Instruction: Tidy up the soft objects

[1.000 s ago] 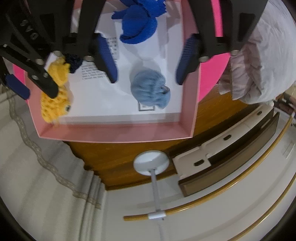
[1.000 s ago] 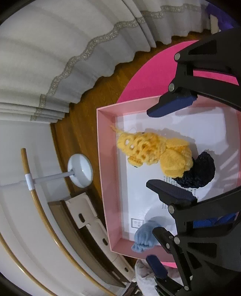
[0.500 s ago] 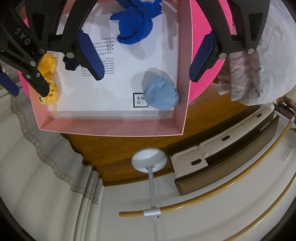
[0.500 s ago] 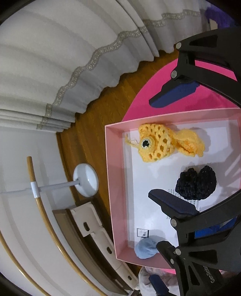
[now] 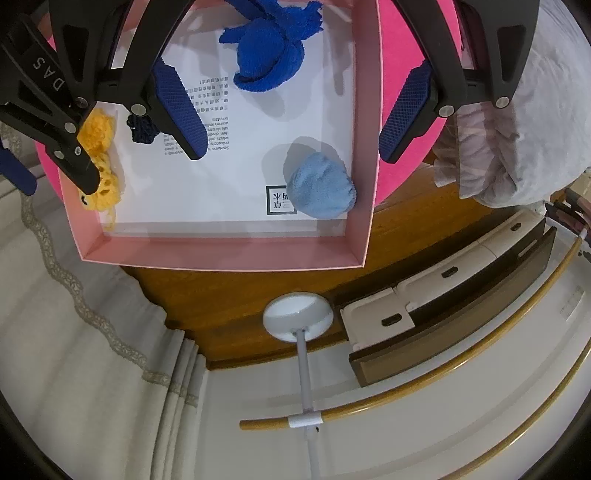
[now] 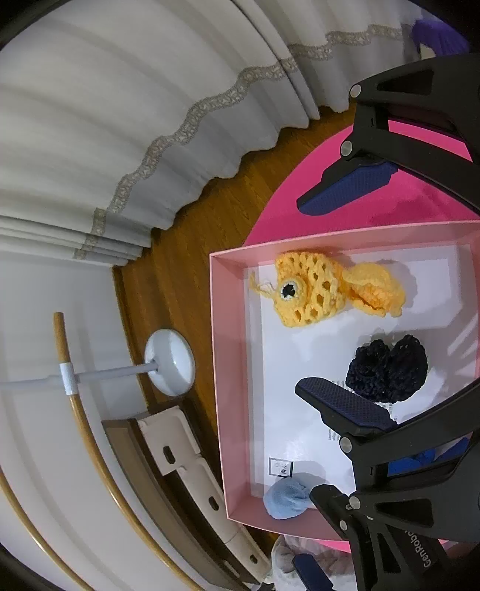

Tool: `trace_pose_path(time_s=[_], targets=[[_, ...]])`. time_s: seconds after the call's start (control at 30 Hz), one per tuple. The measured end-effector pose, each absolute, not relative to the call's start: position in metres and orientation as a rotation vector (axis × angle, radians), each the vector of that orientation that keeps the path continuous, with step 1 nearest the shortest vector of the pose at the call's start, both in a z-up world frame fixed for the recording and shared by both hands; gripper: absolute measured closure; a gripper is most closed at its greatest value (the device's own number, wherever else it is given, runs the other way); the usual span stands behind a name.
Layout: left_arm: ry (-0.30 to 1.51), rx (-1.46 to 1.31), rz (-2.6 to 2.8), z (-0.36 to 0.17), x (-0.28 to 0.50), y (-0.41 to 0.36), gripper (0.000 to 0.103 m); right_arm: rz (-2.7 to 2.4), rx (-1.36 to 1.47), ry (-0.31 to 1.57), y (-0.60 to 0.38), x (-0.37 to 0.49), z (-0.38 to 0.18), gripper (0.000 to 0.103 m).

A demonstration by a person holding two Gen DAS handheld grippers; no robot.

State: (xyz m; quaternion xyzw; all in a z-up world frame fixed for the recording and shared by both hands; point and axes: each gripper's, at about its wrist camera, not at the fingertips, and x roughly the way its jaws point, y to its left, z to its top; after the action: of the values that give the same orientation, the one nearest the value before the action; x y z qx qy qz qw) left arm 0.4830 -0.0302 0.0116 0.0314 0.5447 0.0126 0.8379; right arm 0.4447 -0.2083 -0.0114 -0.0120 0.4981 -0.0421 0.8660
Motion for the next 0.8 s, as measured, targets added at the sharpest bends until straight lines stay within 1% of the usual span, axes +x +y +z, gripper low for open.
trace_pose_path(time_s=[0.4,0.8], targets=[[1.084,0.058,0.025,0.039,0.449,-0.027,0.011,-0.095,-0.064,0.961,-0.201,0.422,0.017,0.015],[0.983,0.053,-0.001,0.084,0.378,-0.025,0.011,-0.127,-0.094,0.831,-0.202,0.363,0.062,0.015]])
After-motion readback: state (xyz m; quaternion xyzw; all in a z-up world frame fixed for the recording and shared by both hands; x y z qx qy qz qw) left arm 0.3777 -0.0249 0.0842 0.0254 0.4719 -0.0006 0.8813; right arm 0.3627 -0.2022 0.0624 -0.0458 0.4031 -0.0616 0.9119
